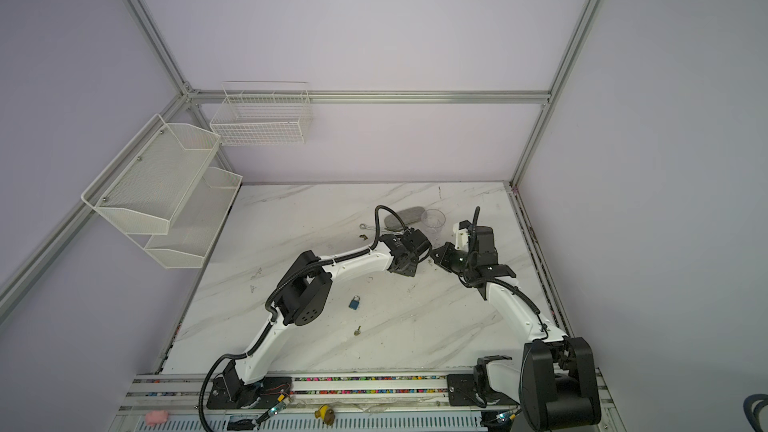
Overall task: Unlock with the key
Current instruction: 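Lower the left gripper onto the brass padlock body and close it, then lift the brass padlock with the left gripper while the right brings the key closer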
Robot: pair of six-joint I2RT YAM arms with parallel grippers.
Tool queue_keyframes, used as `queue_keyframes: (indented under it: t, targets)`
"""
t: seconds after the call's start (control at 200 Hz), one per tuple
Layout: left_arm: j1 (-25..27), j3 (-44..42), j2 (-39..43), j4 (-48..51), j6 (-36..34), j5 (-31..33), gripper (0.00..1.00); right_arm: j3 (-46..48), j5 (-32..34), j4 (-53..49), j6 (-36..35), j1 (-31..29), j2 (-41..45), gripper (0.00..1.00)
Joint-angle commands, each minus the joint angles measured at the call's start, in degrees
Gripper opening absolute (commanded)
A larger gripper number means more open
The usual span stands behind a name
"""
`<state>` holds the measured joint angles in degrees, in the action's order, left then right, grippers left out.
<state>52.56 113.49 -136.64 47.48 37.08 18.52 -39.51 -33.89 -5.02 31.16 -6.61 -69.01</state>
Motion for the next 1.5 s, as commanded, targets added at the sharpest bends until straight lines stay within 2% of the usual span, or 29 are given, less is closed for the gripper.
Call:
queue_keyframes:
  t: [0.0,0.3,0.545,0.715,0.9,1.24,1.495]
  targets:
    - [-1.3,2.0,-2.9,5.8,1.1,1.7,0.30,-1.1,-0.6,0.5,-1.0,0.5,0.4,0.00]
    - [-1.4,2.1,-1.2,6.0,1.5,2.6,0.18,-2.2,-0.3,-2.2,-2.4,0.5,1.9,0.00]
    - [-1.3,0.9,2.7,6.0,3.0,3.2,0.00,-3.5,0.6,-4.8,-2.6,0.5,2.8,0.00]
    - [-1.6,-2.8,8.1,5.8,6.3,2.6,0.00,-4.4,1.8,-6.1,-3.0,0.1,3.2,0.00]
    - [-2.2,-13.8,18.5,0.8,11.6,0.3,0.00,-6.5,6.1,-8.6,-4.3,-2.9,3.9,0.00]
    - [-3.7,-33.9,39.6,-10.6,23.6,-4.8,0.00,-10.1,13.6,-11.7,-5.3,-14.3,3.7,0.00]
    - [-4.3,-40.3,46.7,-15.1,33.1,-7.0,0.00,-9.7,15.4,-9.0,-4.4,-20.9,3.2,0.00]
